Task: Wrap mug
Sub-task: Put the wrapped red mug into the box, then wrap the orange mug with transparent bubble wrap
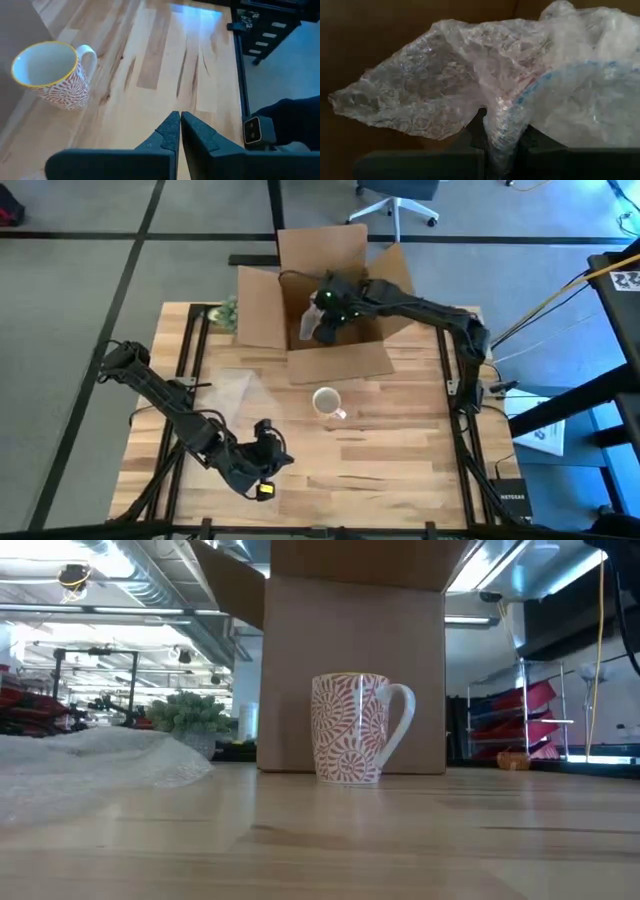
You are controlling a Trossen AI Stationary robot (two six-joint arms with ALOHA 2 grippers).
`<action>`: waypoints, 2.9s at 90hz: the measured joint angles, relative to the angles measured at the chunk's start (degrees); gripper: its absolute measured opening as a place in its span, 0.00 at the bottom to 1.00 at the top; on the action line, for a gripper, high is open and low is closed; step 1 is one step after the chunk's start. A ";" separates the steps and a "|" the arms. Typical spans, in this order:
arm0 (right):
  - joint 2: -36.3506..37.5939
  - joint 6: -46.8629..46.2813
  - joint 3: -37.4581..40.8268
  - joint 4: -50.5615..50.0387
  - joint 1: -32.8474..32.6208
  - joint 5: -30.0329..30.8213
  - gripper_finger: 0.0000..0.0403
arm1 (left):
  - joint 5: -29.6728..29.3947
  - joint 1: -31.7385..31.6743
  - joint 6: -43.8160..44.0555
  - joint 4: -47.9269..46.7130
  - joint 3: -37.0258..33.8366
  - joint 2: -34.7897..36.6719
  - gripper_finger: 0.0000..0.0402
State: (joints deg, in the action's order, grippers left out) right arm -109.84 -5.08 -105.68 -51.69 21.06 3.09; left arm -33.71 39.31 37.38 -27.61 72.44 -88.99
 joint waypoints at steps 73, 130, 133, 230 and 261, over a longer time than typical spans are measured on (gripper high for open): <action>0.17 -3.59 25.11 23.07 0.35 -4.14 0.14 | -0.02 0.17 0.77 -0.05 0.00 0.00 0.00; 1.03 2.28 -8.03 -0.64 0.17 -8.58 0.60 | 0.46 0.20 -2.55 -0.59 0.00 0.00 0.00; 1.03 2.39 -11.42 -4.28 0.17 -8.90 0.61 | 0.46 0.20 -3.34 -0.55 0.00 0.00 0.00; 38.99 -32.87 32.56 -2.41 -55.21 28.71 0.56 | 3.35 -7.38 -8.39 -4.67 0.00 -4.03 0.34; 36.64 -44.20 46.63 14.41 -68.76 39.25 0.56 | 10.88 -16.41 -15.76 2.24 0.00 -9.66 0.51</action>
State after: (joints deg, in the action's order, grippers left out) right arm -73.20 -49.29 -59.05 -37.28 -47.70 42.35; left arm -22.84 22.90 21.63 -25.37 72.44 -98.65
